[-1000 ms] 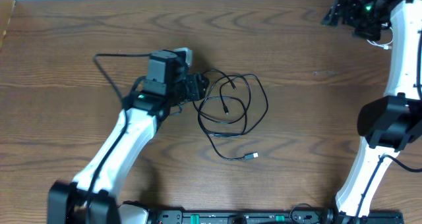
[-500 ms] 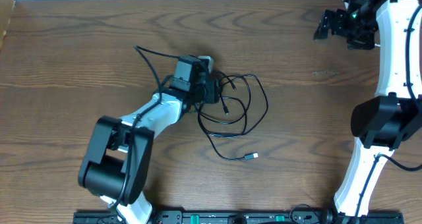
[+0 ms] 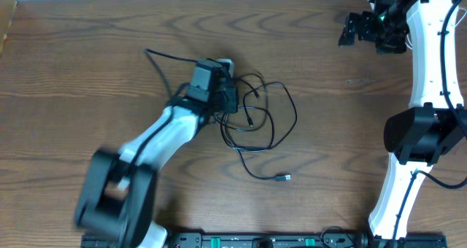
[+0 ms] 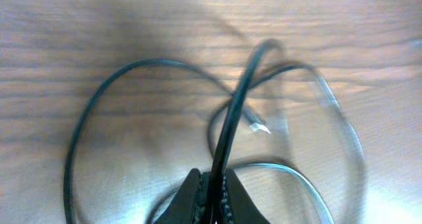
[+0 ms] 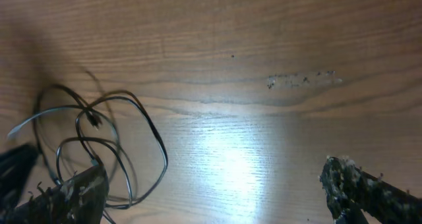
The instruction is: Untangle cables
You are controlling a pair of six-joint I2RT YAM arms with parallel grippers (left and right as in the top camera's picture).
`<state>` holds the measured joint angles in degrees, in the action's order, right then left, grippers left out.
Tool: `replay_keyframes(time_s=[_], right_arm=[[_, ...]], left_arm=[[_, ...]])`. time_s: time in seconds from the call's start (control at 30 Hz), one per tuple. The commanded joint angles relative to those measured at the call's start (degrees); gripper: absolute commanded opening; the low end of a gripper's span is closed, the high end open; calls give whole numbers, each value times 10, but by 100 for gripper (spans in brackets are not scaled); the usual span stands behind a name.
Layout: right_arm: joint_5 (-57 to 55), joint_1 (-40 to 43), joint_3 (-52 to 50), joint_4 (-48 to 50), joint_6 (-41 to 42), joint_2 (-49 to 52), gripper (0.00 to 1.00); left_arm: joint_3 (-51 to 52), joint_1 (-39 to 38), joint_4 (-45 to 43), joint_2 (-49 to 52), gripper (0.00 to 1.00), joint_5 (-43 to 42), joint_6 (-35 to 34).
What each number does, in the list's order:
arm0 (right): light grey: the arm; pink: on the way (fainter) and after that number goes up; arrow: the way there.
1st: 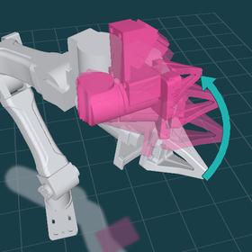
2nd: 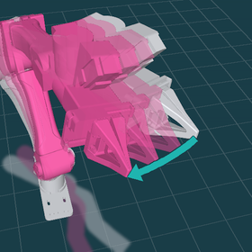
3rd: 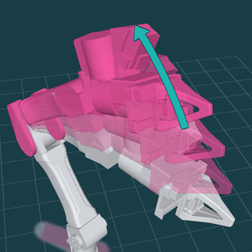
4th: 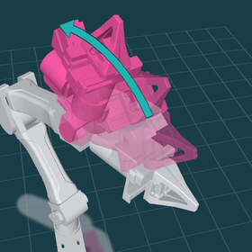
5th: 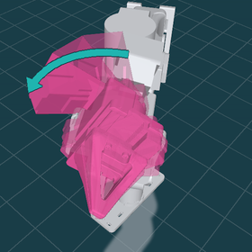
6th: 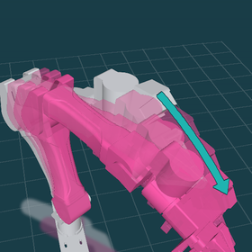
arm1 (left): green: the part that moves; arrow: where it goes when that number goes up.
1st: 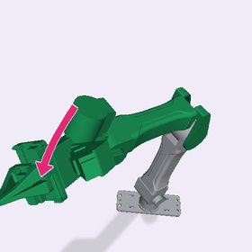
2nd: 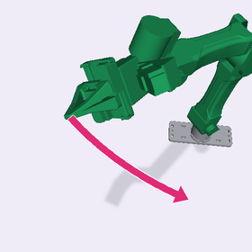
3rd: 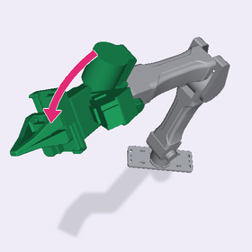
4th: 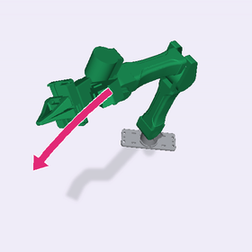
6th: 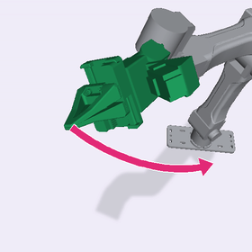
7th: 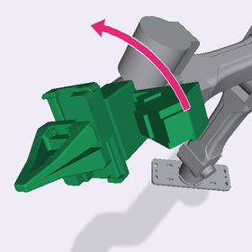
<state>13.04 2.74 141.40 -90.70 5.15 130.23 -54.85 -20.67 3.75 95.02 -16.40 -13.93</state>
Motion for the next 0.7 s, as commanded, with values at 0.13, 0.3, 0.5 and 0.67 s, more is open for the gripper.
replay_keyframes(time_s=[0.13, 0.3, 0.5, 0.67], right_arm=[[24, -14, -2, -2, -35, 2, 99], [130, -27, -2, -16, -136, 2, 99], [218, -41, -2, -33, -191, 2, 99], [221, -58, -2, -32, -207, 2, 99]], left_arm=[[-6, 1, 31, -293, 7, -63, -47], [-6, 1, -1, -397, 8, -39, -69], [-6, 1, -103, -454, 8, 44, -130], [-11, 1, -154, -478, 7, 83, -206]])
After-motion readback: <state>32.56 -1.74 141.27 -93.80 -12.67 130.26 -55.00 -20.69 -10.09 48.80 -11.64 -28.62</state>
